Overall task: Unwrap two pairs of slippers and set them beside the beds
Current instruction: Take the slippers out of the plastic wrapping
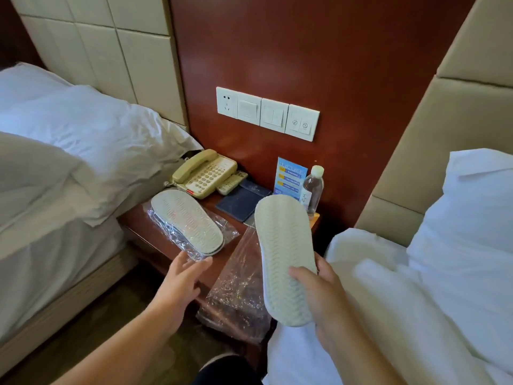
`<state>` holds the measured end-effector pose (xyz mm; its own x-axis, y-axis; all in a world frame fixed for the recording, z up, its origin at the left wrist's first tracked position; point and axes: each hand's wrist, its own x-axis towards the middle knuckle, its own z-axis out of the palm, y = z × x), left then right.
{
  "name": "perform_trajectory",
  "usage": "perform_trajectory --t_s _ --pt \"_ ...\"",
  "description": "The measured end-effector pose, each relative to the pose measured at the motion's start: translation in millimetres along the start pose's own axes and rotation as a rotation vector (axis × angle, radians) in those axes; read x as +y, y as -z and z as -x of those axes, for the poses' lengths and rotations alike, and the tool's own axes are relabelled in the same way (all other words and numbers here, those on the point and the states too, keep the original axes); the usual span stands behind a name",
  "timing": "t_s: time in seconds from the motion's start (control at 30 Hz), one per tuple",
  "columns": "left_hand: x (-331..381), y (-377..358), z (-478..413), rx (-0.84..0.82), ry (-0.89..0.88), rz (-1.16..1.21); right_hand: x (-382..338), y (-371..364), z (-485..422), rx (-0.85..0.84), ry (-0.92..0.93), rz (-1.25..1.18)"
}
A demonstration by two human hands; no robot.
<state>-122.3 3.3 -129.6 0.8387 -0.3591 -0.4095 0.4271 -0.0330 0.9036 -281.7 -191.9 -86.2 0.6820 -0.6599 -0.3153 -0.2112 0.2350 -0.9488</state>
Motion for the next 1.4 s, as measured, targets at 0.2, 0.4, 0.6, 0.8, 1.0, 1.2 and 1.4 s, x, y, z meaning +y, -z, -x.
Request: perform_trajectory --t_s 0.2,0.4,0.6,0.8,1.0,1.2,1.4 --pt "-8 86 36 0.01 0.002 -0.023 30 -54 -46 0.089 0.052 0.195" --pt "-20 162 73 0.003 0.03 -0.112 60 -74 -68 0.189 0.028 0.807" --pt "-11 177 80 0.07 -0.043 -0.067 48 -98 -70 0.264 0.295 1.437" --pt "-2 177 71 0.122 -0.08 -0.056 25 -161 -86 0.09 0.392 1.337" --pt "6 188 53 0.144 -0.092 -0.099 23 -204 -110 0.004 0.368 1.336" --pt "8 188 35 0.135 -0.108 -0.127 26 -220 -130 -0.066 0.199 1.333" --pt "10 185 25 0.129 -0.123 -0.159 28 -227 -140 -0.066 0.132 1.389"
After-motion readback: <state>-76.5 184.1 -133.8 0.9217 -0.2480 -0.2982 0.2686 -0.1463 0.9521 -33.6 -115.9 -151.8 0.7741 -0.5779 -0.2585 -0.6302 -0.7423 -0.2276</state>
